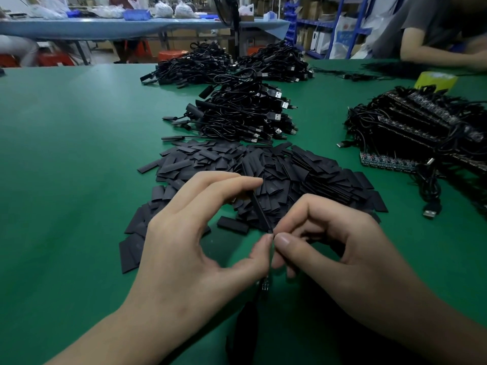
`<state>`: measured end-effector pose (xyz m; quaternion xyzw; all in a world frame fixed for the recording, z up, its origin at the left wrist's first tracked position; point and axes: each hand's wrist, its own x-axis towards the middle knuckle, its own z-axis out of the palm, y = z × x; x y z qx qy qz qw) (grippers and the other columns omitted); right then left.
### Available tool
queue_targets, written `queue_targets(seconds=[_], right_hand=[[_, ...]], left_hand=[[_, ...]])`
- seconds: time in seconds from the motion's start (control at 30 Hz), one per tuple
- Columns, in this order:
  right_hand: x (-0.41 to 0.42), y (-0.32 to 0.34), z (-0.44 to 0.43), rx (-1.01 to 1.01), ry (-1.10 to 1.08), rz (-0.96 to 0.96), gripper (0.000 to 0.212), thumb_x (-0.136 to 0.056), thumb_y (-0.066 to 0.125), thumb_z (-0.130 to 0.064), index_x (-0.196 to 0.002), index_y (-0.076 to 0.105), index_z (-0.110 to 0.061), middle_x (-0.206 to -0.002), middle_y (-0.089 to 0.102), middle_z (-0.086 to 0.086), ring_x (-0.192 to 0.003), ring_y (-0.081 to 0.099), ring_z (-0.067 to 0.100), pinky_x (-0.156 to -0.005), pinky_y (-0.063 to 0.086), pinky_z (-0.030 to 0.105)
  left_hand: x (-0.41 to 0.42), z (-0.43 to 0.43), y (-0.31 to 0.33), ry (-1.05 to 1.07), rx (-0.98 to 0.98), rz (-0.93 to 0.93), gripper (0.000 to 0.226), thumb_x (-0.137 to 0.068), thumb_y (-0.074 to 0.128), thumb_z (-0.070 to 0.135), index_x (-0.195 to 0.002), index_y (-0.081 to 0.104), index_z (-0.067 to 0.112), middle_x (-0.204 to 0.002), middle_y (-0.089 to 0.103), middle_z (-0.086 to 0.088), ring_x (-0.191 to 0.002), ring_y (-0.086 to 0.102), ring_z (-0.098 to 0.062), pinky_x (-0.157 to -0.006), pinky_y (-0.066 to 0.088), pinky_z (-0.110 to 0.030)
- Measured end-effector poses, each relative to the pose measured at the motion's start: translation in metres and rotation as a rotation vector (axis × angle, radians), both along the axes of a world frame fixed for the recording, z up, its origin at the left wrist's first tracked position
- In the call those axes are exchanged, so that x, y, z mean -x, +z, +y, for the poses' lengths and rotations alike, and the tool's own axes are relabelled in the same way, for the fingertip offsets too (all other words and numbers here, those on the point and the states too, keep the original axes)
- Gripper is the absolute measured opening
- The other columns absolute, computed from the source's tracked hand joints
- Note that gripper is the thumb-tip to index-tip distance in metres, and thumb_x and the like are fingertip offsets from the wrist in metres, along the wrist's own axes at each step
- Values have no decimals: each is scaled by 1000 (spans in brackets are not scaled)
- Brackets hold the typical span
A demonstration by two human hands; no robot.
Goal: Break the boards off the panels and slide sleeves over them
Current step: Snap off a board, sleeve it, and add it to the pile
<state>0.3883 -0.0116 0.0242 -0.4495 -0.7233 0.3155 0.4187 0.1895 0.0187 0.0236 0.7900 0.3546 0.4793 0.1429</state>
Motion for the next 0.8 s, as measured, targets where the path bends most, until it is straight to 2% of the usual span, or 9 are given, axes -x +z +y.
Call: queue_targets(seconds=[0.1, 0.2, 0.27, 0.4, 0.47, 0.5, 0.57, 0.67, 0.8], right_hand=[[0, -1, 1, 41, 21, 6, 3, -94, 65, -31, -93, 65, -29, -78, 74, -3, -70, 70, 17, -67, 56, 27], [-3, -2, 1, 82, 42, -11, 17, -88, 66, -43, -103, 63, -34, -79, 70, -7, -72, 65, 8, -68, 53, 26], [-5, 0, 2, 112, 63, -32, 21, -88, 71, -39, -107, 62, -33, -78, 65, -9, -70, 60, 7, -67, 51, 24], [-7, 3, 6, 180, 50, -4, 19, -92, 75, -21, -101, 64, -35, -78, 65, 4, -77, 63, 33, -71, 52, 42], [-10, 7, 8, 195, -16, 66, 20, -92, 73, -16, -99, 66, -32, -73, 61, 2, -73, 68, 37, -68, 52, 42], [-12, 11, 10, 189, -66, 96, 18, -91, 72, -14, -98, 66, -30, -72, 61, 4, -68, 71, 33, -66, 53, 38], [-19, 25, 17, 126, -181, 63, 16, -90, 72, -15, -100, 67, -27, -74, 65, 8, -62, 75, 26, -62, 55, 34], [-32, 57, 41, -23, -305, -191, 17, -88, 71, -26, -104, 68, -32, -78, 68, 0, -60, 74, 16, -62, 58, 38], [-31, 107, 104, -248, -379, -482, 20, -94, 68, -31, -113, 65, -34, -83, 68, -10, -62, 70, 2, -56, 59, 19]], left_hand=[[0, 1, -1, 16, -11, -15, 48, -72, 79, 21, -119, 68, 20, -115, 64, 9, -114, 62, -14, -95, 46, -18], [1, 3, -2, 11, 27, -77, 46, -75, 76, 23, -120, 68, 21, -116, 64, 8, -113, 64, -18, -96, 50, -27], [2, 6, -4, 14, 78, -148, 45, -77, 73, 26, -121, 67, 22, -117, 65, 7, -114, 64, -21, -97, 51, -29], [5, 11, -9, 85, 189, -184, 53, -77, 74, 36, -128, 61, 33, -117, 65, 12, -113, 64, -15, -93, 52, -23], [5, 13, -12, 128, 232, -131, 60, -76, 71, 48, -133, 55, 36, -116, 62, 17, -107, 62, -11, -86, 53, -25], [5, 13, -14, 153, 234, -101, 61, -77, 70, 49, -134, 53, 36, -115, 60, 18, -103, 61, -9, -84, 51, -25], [7, 14, -15, 182, 215, -9, 48, -82, 66, 47, -128, 56, 36, -108, 56, 18, -95, 57, -6, -82, 50, -26], [7, 11, -12, 129, 200, 236, 28, -88, 55, 59, -107, 65, 41, -94, 57, 21, -86, 55, 0, -79, 51, -30], [4, 3, -9, 75, 196, 482, 51, -82, 37, 84, -98, 65, 45, -86, 53, 24, -86, 52, 3, -83, 48, -29]])
